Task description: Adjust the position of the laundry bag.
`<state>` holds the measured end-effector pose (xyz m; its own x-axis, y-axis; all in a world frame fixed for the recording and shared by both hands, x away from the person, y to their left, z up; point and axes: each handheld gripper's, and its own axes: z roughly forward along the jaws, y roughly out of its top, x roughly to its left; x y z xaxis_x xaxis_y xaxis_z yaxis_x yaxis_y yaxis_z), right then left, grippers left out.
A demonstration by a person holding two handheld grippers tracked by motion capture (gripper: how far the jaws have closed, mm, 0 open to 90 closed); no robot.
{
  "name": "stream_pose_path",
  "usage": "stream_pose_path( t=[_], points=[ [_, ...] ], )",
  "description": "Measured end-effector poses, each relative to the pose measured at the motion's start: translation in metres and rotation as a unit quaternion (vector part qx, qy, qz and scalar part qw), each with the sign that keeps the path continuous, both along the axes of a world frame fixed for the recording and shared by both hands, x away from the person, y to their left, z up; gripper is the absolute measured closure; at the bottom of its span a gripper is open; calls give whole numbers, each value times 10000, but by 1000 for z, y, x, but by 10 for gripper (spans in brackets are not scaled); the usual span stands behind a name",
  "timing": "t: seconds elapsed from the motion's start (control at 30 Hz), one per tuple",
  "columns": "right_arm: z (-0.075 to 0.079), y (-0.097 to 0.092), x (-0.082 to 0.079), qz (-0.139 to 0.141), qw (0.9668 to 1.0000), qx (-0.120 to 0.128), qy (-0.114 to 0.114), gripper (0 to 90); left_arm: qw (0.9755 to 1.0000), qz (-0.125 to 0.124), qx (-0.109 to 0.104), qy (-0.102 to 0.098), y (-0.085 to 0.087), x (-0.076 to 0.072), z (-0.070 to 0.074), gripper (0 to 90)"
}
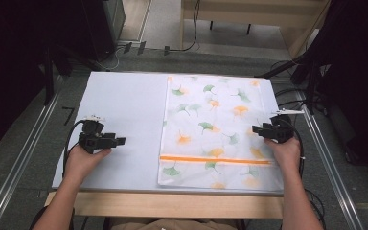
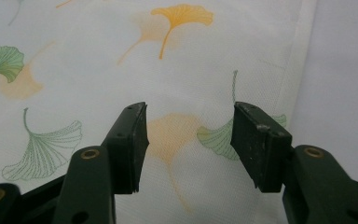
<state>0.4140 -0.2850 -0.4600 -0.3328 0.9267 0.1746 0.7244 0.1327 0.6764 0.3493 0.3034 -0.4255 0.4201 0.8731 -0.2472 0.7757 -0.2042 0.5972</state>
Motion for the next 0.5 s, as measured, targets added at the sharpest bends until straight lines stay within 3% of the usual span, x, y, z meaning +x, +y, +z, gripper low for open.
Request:
stream_pose_path(
  t=[0.17, 0.4, 0.5],
  points=[
    [1, -1, 0, -7, 10000, -12, -27, 475, 9999, -56, -125, -30, -6, -3, 4, 453],
    [2, -2, -1, 16, 10000, -41, -42, 479, 9998, -172, -31, -122, -19, -7, 8, 470],
    [2, -5, -1, -35, 10000, -53, -46, 484, 9993, -361, -1, -127, -34, -9, 9, 476]
  ],
)
